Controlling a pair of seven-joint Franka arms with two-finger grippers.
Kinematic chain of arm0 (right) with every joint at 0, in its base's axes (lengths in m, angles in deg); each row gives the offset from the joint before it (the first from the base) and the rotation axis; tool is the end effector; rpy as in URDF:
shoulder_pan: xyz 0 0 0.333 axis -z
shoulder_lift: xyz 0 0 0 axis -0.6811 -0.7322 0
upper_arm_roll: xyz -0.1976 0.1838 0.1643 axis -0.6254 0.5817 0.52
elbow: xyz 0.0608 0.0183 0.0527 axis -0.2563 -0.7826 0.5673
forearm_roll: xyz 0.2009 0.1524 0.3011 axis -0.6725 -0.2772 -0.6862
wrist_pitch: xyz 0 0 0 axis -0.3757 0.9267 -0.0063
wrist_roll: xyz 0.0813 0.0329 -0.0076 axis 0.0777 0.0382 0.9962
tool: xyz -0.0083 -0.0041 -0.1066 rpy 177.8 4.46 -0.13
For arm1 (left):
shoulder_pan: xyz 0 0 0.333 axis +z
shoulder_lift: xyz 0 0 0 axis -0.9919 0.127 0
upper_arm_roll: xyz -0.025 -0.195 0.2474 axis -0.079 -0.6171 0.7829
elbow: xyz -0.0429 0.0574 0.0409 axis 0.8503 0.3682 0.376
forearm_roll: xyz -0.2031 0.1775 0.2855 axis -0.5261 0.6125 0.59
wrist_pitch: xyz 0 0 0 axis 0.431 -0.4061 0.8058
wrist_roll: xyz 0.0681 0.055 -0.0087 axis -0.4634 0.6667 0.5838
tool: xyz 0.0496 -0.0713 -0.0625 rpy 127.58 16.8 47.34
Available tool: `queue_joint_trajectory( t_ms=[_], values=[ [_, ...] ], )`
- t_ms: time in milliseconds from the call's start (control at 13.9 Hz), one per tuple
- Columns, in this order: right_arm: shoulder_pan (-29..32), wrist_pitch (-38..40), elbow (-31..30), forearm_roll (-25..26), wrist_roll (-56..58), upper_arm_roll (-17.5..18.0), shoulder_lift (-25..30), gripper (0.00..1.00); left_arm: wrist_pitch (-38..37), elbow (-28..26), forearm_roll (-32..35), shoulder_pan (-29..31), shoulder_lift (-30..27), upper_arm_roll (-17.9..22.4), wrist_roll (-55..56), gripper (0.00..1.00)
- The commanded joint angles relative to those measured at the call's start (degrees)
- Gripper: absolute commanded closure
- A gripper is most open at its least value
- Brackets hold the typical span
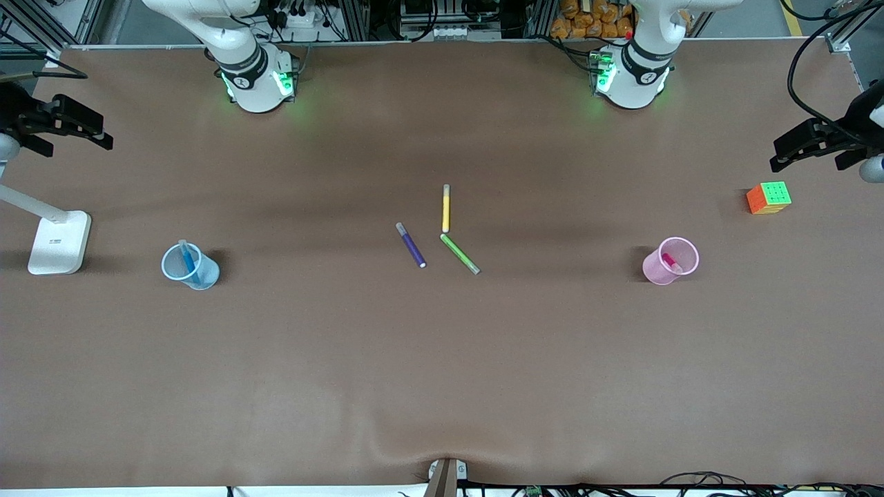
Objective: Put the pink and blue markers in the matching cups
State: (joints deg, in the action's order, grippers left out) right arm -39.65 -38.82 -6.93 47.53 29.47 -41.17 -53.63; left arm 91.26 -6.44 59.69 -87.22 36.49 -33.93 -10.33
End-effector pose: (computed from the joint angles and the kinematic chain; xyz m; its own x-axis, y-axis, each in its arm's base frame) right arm 0.5089 -0.0182 0.6470 0.9918 0.0885 -0.0923 0.0824 -0.9943 -0.0680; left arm 0.5377 -0.0092 0.6444 0.9991 0.0402 -0.0122 0.0400 -0.9991 -0.0166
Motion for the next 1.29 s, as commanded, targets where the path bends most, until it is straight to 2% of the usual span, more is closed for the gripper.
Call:
queue_joint_trajectory(
  t_ms=[0, 1220],
  values=[
    [0.5, -1.03, 0.27, 1.03, -0.17, 0.6, -0.2, 0.0, -0.27, -0.43, -1.11, 0.3, -0.57, 0.0, 1.23, 0.0],
    [0.68, -2.26, -0.17, 1.03, 0.01, 0.6, -0.38, 0.0, -0.98, 0.98, -0.5, 0.39, 0.4, 0.17, 0.79, 0.0]
  ],
)
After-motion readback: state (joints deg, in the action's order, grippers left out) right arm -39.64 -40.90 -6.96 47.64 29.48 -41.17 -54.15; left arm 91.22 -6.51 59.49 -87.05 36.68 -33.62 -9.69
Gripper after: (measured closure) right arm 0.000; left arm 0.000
